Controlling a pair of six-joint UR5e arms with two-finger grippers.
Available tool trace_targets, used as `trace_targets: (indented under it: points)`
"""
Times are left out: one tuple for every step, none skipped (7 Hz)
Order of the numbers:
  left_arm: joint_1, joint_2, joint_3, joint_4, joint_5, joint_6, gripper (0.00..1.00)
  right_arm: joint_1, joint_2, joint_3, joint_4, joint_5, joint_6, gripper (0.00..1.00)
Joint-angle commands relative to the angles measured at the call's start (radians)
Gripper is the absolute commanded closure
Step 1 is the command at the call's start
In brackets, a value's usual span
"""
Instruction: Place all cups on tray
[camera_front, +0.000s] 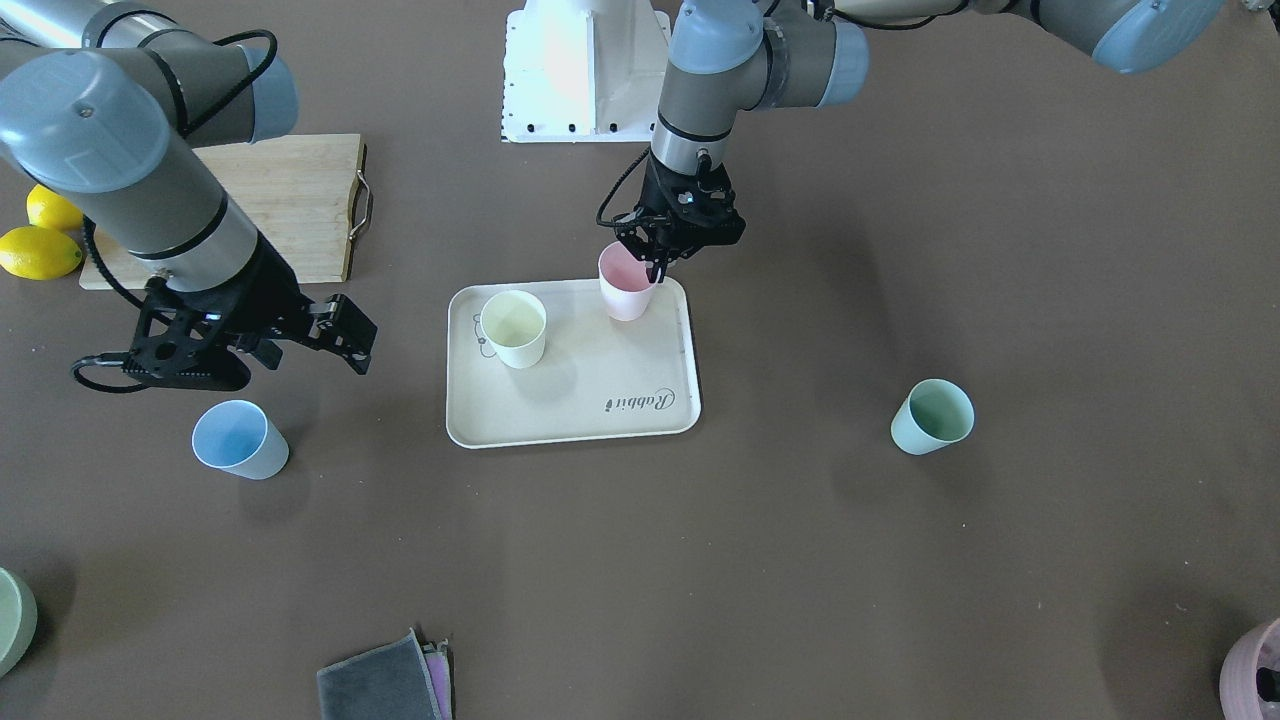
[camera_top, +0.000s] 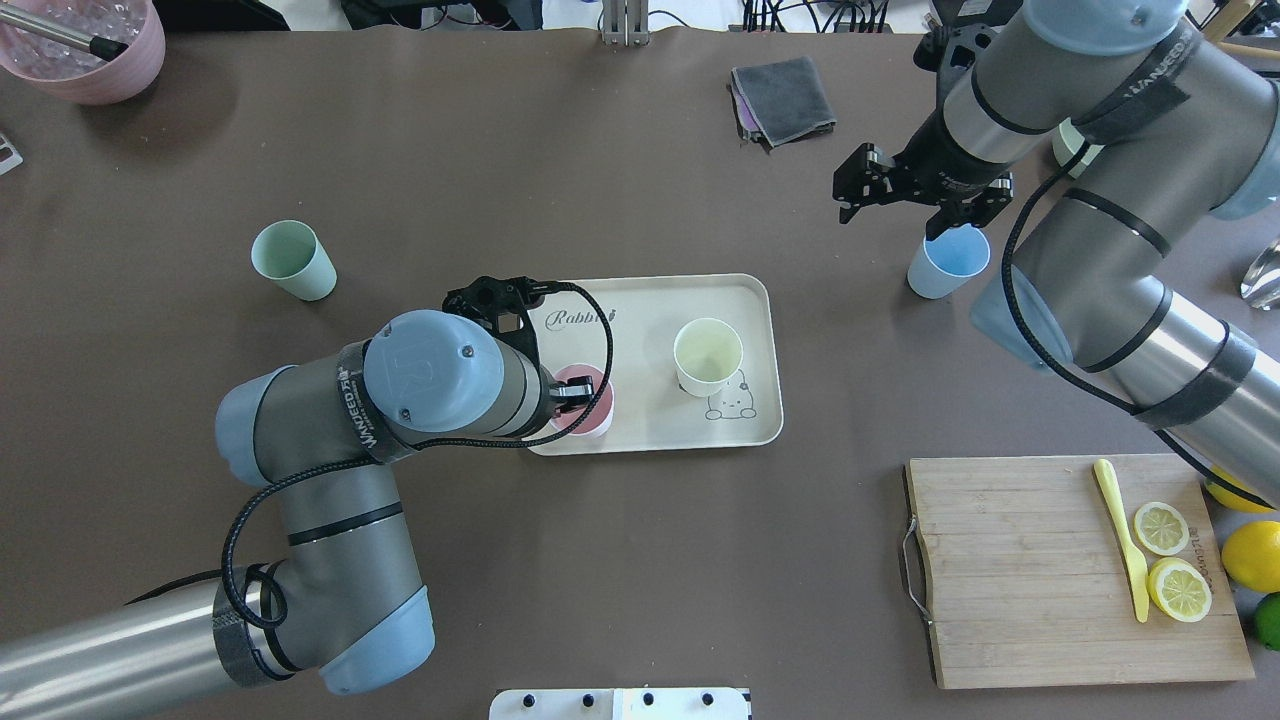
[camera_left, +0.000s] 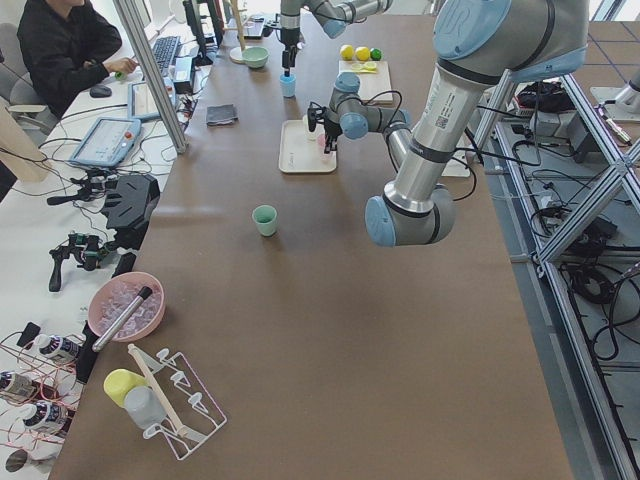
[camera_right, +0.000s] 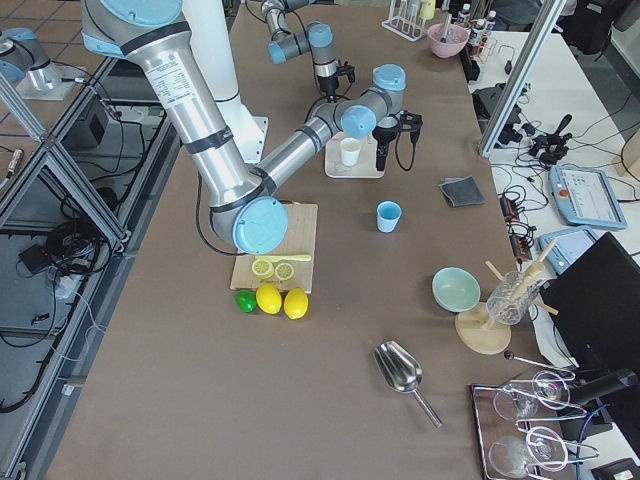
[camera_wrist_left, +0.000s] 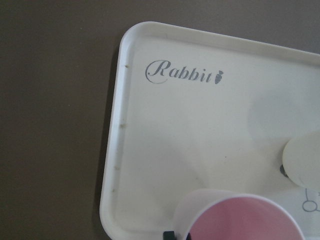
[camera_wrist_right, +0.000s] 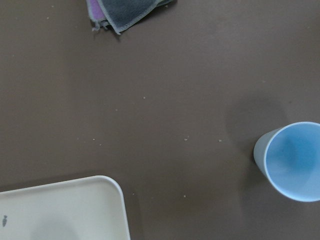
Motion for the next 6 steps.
trace_targets:
  points:
    - [-0.008,-0.001,0.009,0.001,0.013,0.001,0.40,0.072,-0.033,-0.052,0.001,0.003,-0.130,0.01]
    - [-0.008,-0.001,0.009,0.001,0.024,0.001,0.35,0.077,-0.033,-0.104,0.014,0.000,-0.178,0.01]
    - [-0.008,-0.001,0.004,0.001,0.025,0.001,0.17,0.077,-0.041,-0.146,0.018,-0.006,-0.215,0.01]
    - [-0.008,-0.003,0.000,0.001,0.025,0.001,0.05,0.076,-0.079,-0.149,0.060,-0.008,-0.236,0.02]
    - [-0.014,-0.003,-0.009,0.001,0.024,0.001,0.04,0.070,-0.129,-0.168,0.156,-0.008,-0.238,0.03]
    - [-0.025,-0.003,-0.014,0.001,0.022,0.002,0.04,0.065,-0.133,-0.188,0.192,-0.006,-0.235,0.06]
